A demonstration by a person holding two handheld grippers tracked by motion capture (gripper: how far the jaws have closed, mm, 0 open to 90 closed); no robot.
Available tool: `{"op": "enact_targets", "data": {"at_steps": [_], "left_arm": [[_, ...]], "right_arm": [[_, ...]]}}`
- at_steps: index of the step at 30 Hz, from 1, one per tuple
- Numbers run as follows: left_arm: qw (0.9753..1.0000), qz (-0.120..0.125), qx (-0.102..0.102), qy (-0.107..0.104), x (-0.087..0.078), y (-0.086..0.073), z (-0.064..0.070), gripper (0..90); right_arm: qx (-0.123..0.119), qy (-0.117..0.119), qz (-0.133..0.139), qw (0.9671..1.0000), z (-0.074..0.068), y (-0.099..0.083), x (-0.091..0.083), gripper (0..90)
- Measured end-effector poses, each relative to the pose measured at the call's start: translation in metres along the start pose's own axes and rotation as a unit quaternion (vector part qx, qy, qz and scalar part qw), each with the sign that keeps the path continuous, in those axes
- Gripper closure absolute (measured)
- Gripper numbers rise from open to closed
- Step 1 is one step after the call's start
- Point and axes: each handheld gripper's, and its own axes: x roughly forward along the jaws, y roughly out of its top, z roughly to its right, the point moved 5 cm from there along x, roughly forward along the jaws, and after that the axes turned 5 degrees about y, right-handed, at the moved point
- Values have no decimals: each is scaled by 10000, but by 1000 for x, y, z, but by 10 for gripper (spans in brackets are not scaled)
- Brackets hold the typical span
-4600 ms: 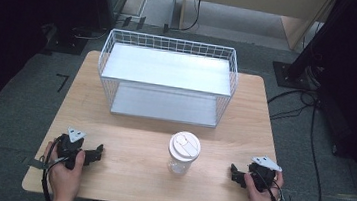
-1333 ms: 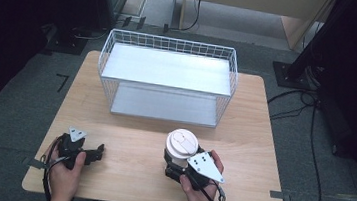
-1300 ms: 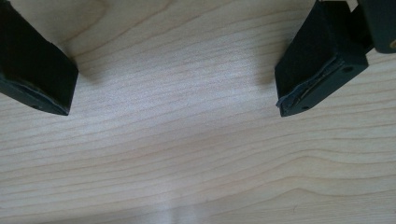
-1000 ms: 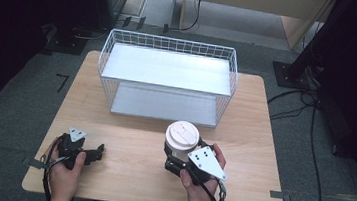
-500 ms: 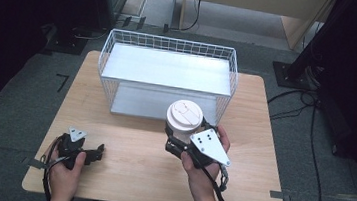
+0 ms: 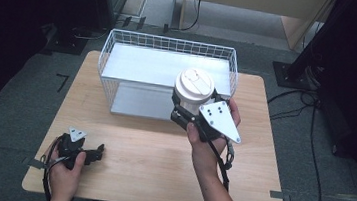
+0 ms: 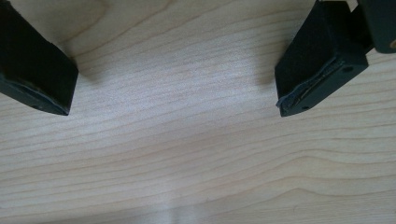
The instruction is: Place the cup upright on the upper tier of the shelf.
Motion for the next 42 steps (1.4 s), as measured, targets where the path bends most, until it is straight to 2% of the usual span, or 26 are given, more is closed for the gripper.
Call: {"op": "enact_targets", "data": {"at_steps": [2,7,11,12,13,17,20,22,24,29,30,33,35,37,38,42], "left_arm": [[10000,-1,-8,-3,0,0,0,0],[10000,8,-21,-5,0,0,0,0],[10000,1,-9,-5,0,0,0,0],[10000,-1,-8,-5,0,0,0,0],[10000,0,-8,-5,0,0,0,0],[10000,8,-15,-4,0,0,0,0],[10000,2,-7,-2,0,0,0,0],[10000,1,-6,-3,0,0,0,0],[10000,1,-5,-2,0,0,0,0],[10000,-7,3,-5,0,0,0,0],[10000,-6,3,-5,0,0,0,0],[10000,0,-4,-5,0,0,0,0],[10000,-1,-4,-5,0,0,0,0],[10000,2,-8,-5,0,0,0,0],[10000,1,-7,-5,0,0,0,0],[10000,9,-18,-5,0,0,0,0]], "right_arm": [[-67,-63,84,9999,2,10,9,145],[-143,-110,163,9997,4,20,19,144],[-209,-183,196,9994,7,26,33,145],[-245,-255,173,9992,8,28,41,145],[-245,-255,173,9992,8,28,41,145],[-337,-292,168,9989,11,31,60,144],[-299,-226,209,9991,13,32,67,144],[-278,-227,196,9992,15,34,79,145],[-391,-275,136,9988,17,34,87,144],[-476,-399,20,9981,20,32,103,143],[-453,-449,-30,9980,22,30,112,143],[-460,-455,-79,9979,23,28,119,143],[-251,-441,-164,9986,27,24,131,143],[-214,-453,-173,9986,29,23,135,143],[-190,-578,-226,9979,33,20,141,143],[-135,-654,-240,9975,38,19,148,143]]}}
